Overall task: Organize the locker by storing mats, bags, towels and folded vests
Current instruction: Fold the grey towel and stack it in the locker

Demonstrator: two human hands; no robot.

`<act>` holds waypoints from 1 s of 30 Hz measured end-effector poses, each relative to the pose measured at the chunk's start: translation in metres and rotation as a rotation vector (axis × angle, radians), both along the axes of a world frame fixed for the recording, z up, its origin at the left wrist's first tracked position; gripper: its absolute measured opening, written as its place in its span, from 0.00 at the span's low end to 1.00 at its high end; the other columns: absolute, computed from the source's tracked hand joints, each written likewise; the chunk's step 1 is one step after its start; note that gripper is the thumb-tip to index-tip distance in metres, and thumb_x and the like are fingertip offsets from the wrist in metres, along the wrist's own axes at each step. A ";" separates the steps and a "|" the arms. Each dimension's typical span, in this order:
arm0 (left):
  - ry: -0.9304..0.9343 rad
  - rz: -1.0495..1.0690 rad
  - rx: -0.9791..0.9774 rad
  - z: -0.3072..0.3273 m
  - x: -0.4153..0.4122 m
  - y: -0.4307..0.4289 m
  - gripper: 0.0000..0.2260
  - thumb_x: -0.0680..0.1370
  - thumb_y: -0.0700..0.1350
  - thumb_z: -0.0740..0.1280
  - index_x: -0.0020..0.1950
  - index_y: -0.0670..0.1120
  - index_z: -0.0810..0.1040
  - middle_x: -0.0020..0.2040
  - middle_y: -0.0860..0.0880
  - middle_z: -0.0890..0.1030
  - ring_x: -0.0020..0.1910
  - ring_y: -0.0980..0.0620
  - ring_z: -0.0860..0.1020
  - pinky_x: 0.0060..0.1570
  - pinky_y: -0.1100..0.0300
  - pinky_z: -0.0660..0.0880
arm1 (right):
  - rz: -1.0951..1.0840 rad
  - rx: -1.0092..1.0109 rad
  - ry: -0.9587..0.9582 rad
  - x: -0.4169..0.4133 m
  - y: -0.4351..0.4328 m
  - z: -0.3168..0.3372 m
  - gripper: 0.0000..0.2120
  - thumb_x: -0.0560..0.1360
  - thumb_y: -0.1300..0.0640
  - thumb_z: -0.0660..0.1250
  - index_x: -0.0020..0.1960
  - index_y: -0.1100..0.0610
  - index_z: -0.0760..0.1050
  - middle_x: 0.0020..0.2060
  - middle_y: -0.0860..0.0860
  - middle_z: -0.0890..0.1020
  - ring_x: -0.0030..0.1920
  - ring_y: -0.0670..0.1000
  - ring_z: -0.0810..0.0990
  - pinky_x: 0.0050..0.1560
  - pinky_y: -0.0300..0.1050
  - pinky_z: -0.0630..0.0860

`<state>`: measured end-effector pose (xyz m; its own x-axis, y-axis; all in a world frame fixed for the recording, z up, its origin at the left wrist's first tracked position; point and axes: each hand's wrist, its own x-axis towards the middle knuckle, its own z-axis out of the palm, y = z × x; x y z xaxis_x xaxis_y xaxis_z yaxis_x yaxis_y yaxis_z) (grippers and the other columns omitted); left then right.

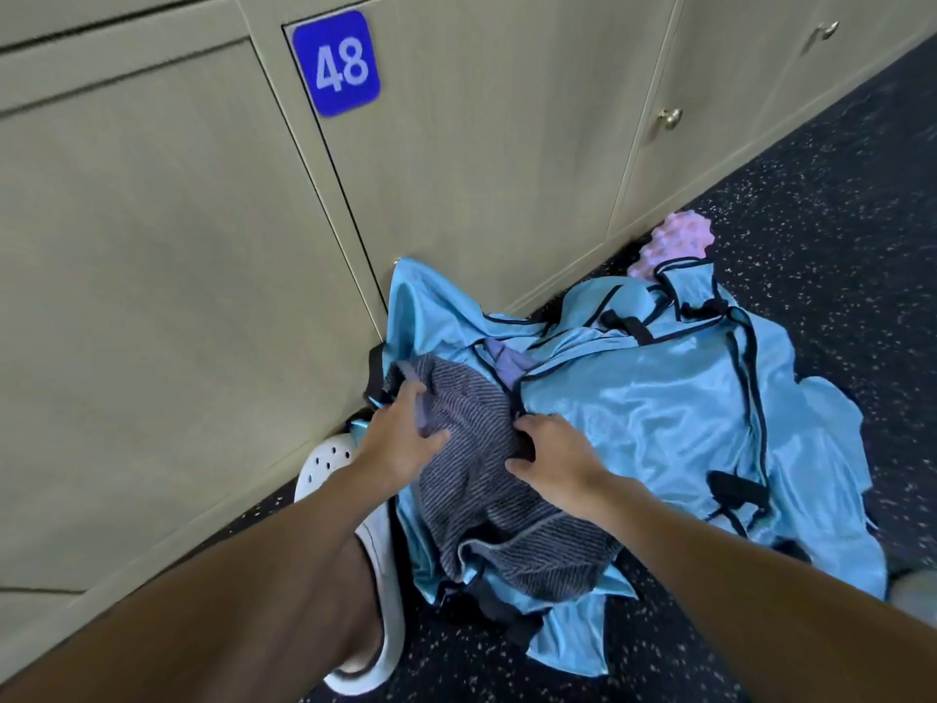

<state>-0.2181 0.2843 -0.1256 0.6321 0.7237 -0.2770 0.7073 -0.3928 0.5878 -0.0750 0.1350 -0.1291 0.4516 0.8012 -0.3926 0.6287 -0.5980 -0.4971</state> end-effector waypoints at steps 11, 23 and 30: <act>-0.154 0.213 -0.212 0.012 0.015 -0.008 0.13 0.73 0.46 0.76 0.55 0.52 0.77 0.52 0.47 0.80 0.53 0.50 0.79 0.56 0.54 0.77 | -0.111 0.286 0.066 0.001 -0.004 0.051 0.06 0.77 0.63 0.62 0.50 0.55 0.66 0.41 0.58 0.79 0.42 0.58 0.76 0.40 0.53 0.72; -0.641 0.141 -0.702 0.146 0.064 -0.052 0.17 0.78 0.48 0.71 0.65 0.57 0.74 0.47 0.50 0.85 0.43 0.54 0.81 0.41 0.60 0.76 | -0.214 0.652 -0.078 0.038 -0.030 0.180 0.10 0.75 0.66 0.66 0.47 0.52 0.70 0.42 0.53 0.81 0.45 0.56 0.78 0.50 0.53 0.75; -0.835 -0.136 -0.614 0.281 0.099 -0.076 0.19 0.78 0.43 0.70 0.69 0.51 0.74 0.53 0.49 0.83 0.47 0.56 0.81 0.41 0.62 0.78 | -0.220 0.868 -0.167 0.059 -0.052 0.302 0.08 0.77 0.65 0.64 0.49 0.53 0.71 0.48 0.54 0.83 0.50 0.54 0.81 0.54 0.54 0.77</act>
